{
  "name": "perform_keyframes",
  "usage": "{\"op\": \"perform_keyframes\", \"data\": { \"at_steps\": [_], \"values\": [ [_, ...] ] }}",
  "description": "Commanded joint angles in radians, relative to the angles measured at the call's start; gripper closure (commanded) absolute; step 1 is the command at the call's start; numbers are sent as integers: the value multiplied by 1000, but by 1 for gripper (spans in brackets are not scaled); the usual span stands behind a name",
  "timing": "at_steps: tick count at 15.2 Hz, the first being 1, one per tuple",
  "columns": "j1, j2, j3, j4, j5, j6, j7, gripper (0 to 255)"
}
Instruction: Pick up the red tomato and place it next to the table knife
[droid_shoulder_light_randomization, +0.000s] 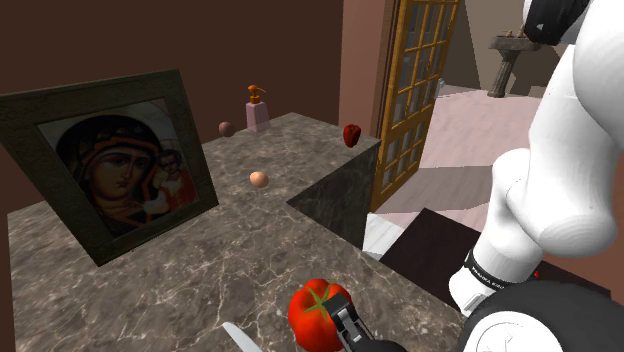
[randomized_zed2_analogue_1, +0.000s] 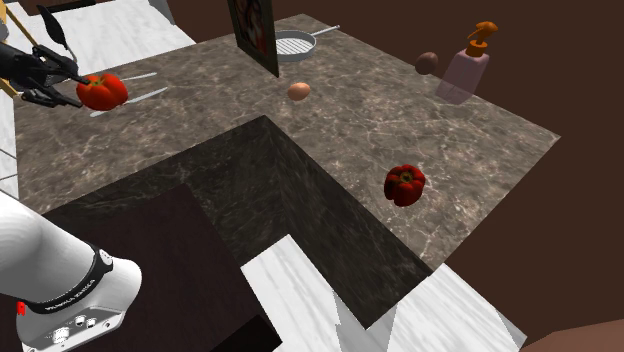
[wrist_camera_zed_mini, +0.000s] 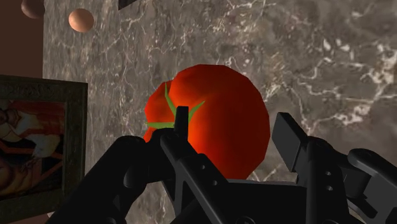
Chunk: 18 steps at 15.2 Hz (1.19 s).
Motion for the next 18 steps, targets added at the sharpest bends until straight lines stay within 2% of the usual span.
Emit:
{"op": "perform_keyframes", "data": {
  "at_steps": [1, 9, 16, 17, 18],
  "values": [
    [6, 33, -3, -8, -23, 4, 31, 255],
    [50, 166, -38, -21, -112, 5, 144, 255],
    [50, 166, -38, -21, -112, 5, 144, 255],
    [50, 166, -38, -21, -112, 5, 144, 0],
    [50, 166, -38, -21, -112, 5, 144, 0]
  ]
}}
